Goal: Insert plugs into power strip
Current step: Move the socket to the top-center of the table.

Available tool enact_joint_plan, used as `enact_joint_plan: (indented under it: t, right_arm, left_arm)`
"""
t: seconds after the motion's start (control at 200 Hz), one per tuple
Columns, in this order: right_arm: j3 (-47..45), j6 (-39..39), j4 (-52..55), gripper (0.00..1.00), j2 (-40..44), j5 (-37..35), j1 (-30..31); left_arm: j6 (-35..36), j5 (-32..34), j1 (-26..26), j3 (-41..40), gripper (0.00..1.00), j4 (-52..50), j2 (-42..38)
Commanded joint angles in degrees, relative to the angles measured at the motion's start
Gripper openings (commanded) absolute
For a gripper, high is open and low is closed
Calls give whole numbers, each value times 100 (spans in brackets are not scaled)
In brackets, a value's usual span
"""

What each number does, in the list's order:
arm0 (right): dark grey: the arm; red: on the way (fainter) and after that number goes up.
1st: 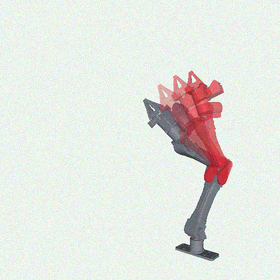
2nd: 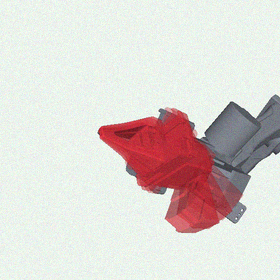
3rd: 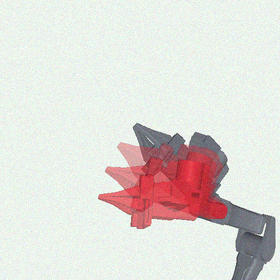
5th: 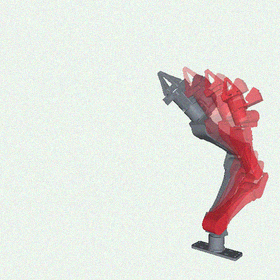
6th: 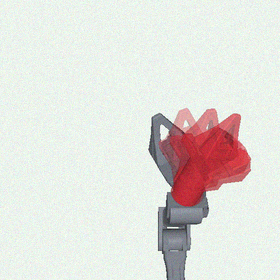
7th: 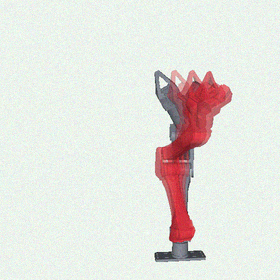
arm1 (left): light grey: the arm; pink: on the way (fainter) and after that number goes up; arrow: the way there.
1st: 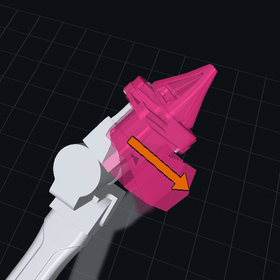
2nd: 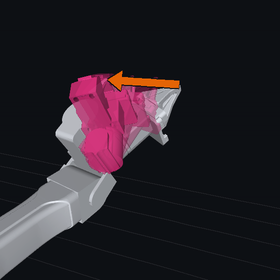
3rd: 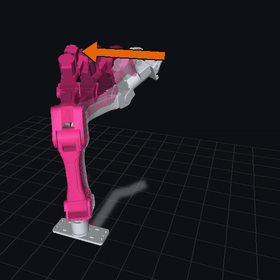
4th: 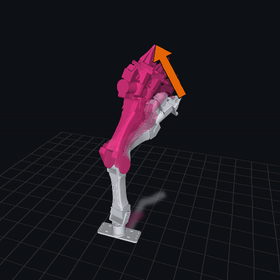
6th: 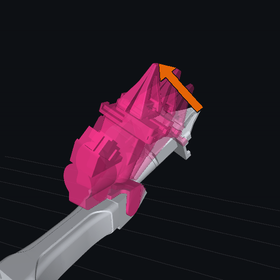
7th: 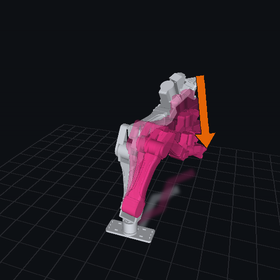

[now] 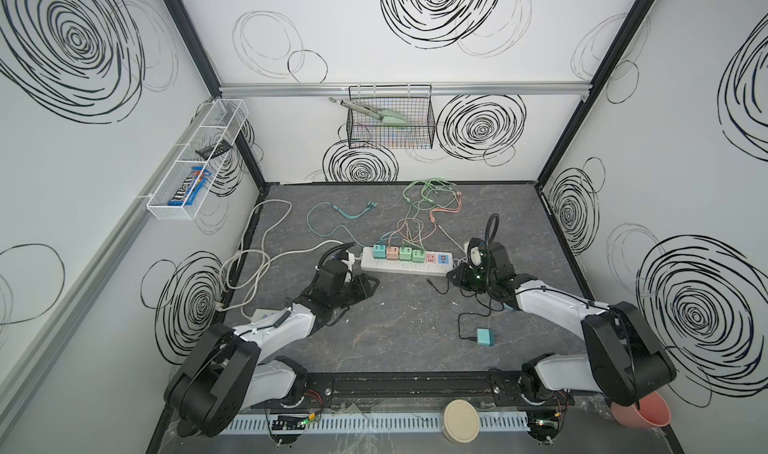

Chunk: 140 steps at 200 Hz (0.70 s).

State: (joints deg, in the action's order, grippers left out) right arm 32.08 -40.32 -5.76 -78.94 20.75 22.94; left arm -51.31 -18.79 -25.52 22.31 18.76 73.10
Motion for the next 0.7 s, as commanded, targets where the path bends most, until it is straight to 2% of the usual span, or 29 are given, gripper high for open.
enact_joint_plan:
  t: [0.0,0.075,0.305,0.51,0.695]
  right_arm:
    - [-94,-91,-350,1,-254,77,121]
    - [-104,-99,-500,0,-469,101,127]
    - [39,-39,-1017,0,-1208,-12,41]
    - [686,21,-1380,0,-2070,-53,-164]
    - [1344,35,-1458,0,-2758,-14,-234]
  left_arm:
    - [-216,99,11,82,38,829,339]
    - [-306,194,37,73,35,989,529]
    - [-301,409,191,122,34,1427,1087]
    - [-222,561,655,257,34,2050,1627]
    - [51,665,873,796,35,2022,2296]
